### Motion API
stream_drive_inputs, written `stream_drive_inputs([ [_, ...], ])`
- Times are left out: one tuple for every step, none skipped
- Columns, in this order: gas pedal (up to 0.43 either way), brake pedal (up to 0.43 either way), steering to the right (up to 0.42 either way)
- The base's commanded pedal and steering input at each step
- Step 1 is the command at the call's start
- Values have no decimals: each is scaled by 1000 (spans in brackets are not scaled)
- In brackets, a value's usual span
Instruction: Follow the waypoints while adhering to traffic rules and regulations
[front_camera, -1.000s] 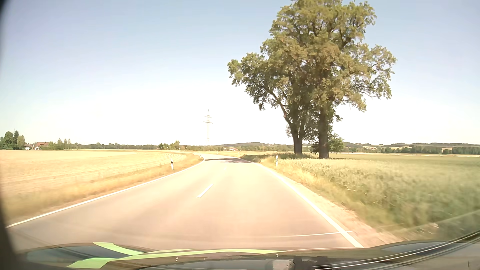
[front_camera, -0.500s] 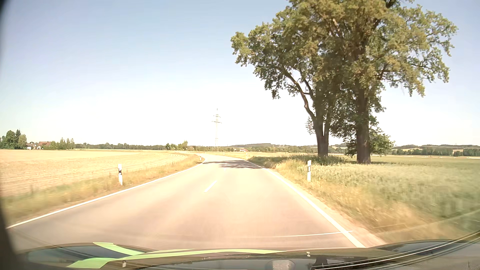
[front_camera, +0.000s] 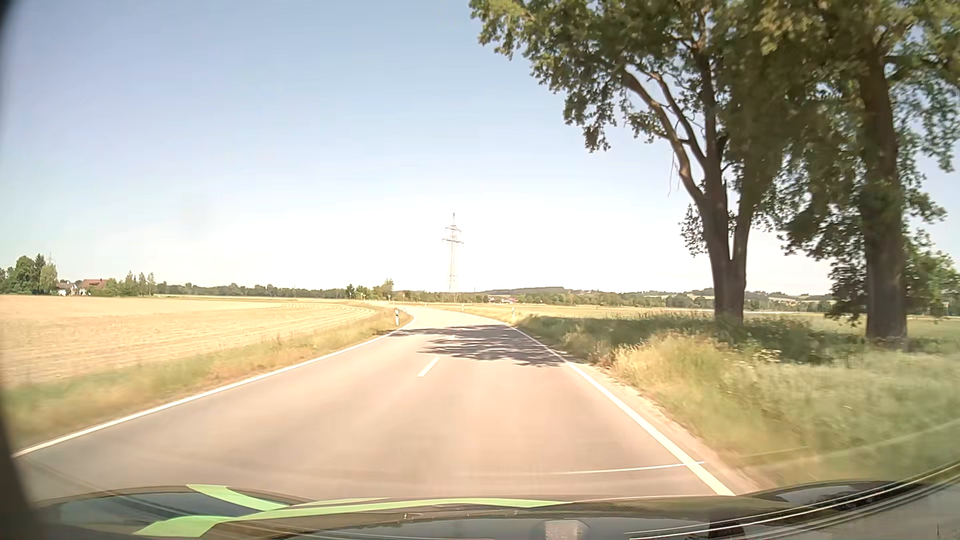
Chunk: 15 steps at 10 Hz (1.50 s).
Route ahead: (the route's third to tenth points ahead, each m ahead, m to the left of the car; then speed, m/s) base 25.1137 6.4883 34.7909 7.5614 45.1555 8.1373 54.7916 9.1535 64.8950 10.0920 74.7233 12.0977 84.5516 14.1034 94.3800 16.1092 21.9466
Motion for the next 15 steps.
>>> stream_drive_inputs([
  [220, 0, -21],
  [240, 0, -20],
  [240, 0, -19],
  [248, 0, -18],
  [260, 0, -18],
  [260, 0, -18],
  [268, 0, -18],
  [268, 0, -18],
  [280, 0, -18],
  [287, 0, -18],
  [299, 0, -18],
  [311, 0, -18],
  [319, 0, -18],
  [319, 0, -18],
  [319, 0, -18],
])
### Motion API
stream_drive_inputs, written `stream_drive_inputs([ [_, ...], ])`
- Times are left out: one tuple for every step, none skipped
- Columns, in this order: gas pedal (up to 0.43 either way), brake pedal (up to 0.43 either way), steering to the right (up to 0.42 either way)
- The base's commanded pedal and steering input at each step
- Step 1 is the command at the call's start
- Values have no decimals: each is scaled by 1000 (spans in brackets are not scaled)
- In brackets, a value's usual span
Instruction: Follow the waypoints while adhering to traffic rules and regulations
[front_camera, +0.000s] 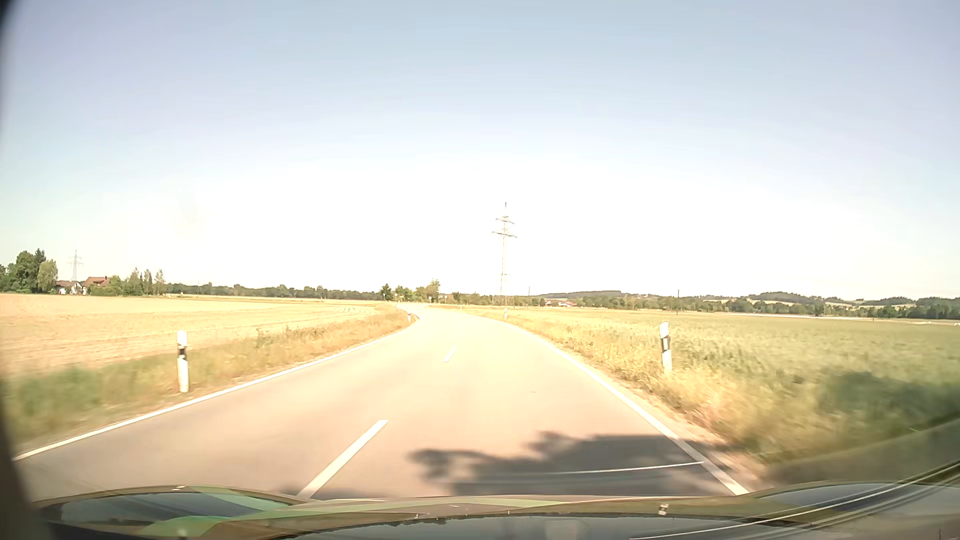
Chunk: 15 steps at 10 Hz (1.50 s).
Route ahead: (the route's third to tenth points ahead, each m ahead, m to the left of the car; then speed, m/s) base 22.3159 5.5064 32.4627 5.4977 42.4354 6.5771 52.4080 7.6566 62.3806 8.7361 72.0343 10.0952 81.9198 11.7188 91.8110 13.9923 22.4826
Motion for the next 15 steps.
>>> stream_drive_inputs([
  [319, 0, -19],
  [319, 0, -19],
  [299, 0, -19],
  [260, 0, -19],
  [248, 0, -19],
  [248, 0, -19],
  [248, 0, -18],
  [260, 0, -16],
  [268, 0, -15],
  [268, 0, -15],
  [268, 0, -15],
  [268, 0, -15],
  [248, 0, -15],
  [228, 0, -15],
  [228, 0, -15],
])
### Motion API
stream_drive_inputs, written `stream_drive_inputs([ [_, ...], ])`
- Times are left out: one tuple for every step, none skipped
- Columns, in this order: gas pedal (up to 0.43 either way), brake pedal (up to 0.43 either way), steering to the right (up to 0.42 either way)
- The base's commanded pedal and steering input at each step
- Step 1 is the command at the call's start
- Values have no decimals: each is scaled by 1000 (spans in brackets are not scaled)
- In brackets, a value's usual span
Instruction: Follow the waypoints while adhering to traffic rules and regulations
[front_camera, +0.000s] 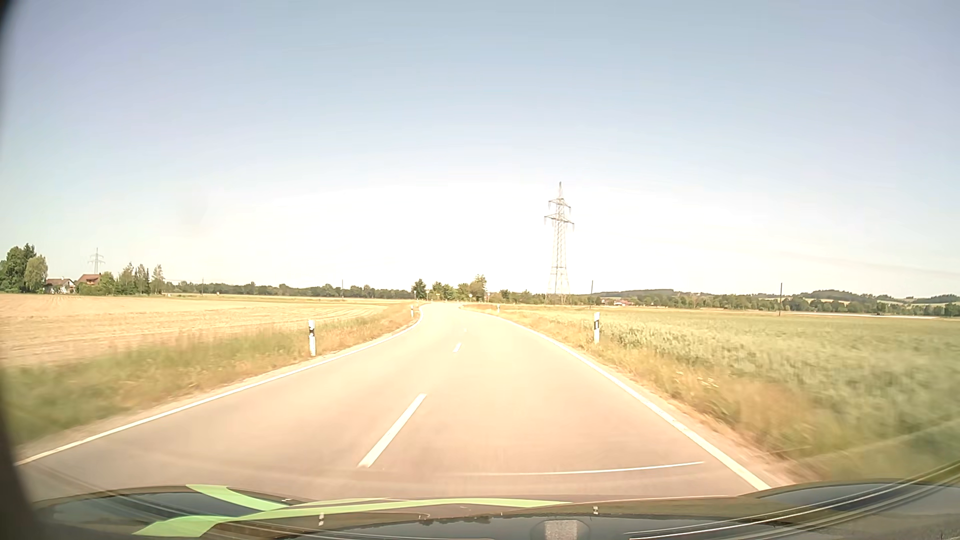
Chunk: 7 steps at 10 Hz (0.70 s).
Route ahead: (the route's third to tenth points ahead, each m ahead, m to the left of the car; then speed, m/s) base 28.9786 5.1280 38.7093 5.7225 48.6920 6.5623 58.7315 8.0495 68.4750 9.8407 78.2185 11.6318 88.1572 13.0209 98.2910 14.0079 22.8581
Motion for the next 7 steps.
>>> stream_drive_inputs([
  [228, 0, -15],
  [248, 0, -15],
  [268, 0, -15],
  [280, 0, -14],
  [280, 0, -15],
  [280, 0, -15],
  [280, 0, -14],
])
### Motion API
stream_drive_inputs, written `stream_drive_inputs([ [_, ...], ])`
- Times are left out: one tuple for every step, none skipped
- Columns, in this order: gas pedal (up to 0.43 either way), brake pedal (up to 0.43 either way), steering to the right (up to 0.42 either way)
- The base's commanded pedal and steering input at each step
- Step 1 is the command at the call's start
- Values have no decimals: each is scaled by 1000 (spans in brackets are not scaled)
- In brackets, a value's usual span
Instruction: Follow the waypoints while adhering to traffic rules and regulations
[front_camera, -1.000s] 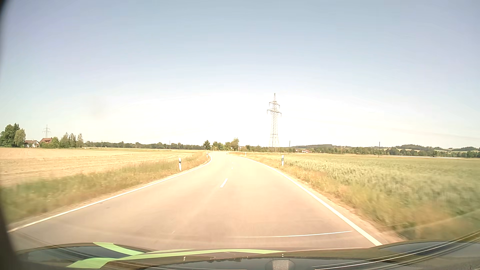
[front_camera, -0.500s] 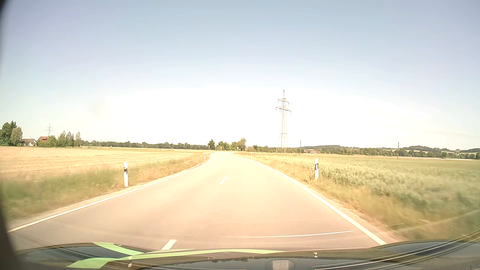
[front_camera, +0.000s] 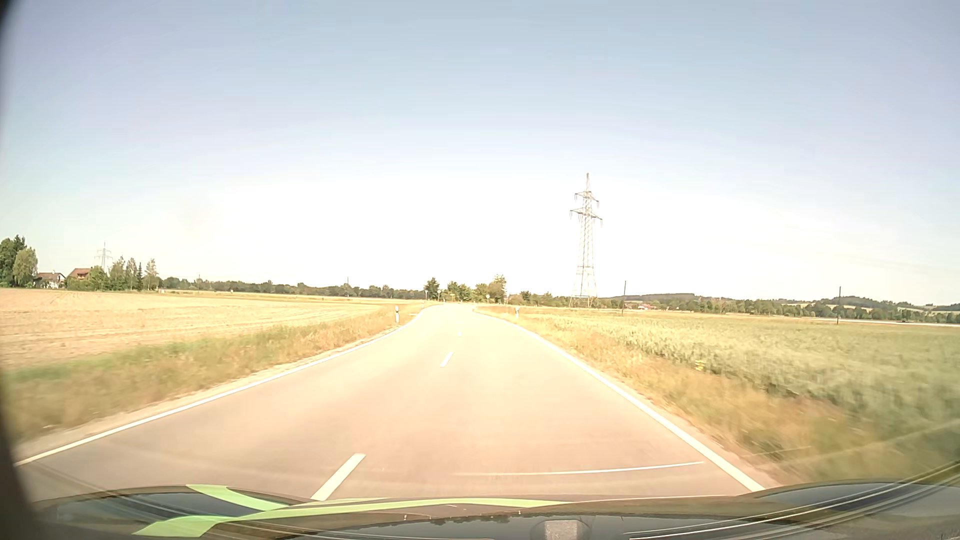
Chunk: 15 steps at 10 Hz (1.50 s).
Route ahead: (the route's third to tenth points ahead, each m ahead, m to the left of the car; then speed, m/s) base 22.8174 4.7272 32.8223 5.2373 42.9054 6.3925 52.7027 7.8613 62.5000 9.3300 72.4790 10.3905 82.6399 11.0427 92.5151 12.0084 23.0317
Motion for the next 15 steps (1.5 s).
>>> stream_drive_inputs([
  [260, 0, -16],
  [228, 0, -17],
  [220, 0, -19],
  [197, 0, -20],
  [197, 0, -21],
  [197, 0, -21],
  [197, 0, -21],
  [189, 0, -20],
  [169, 0, -20],
  [150, 0, -19],
  [150, 0, -19],
  [150, 0, -19],
  [150, 0, -17],
  [150, 0, -15],
  [150, 0, -14],
])
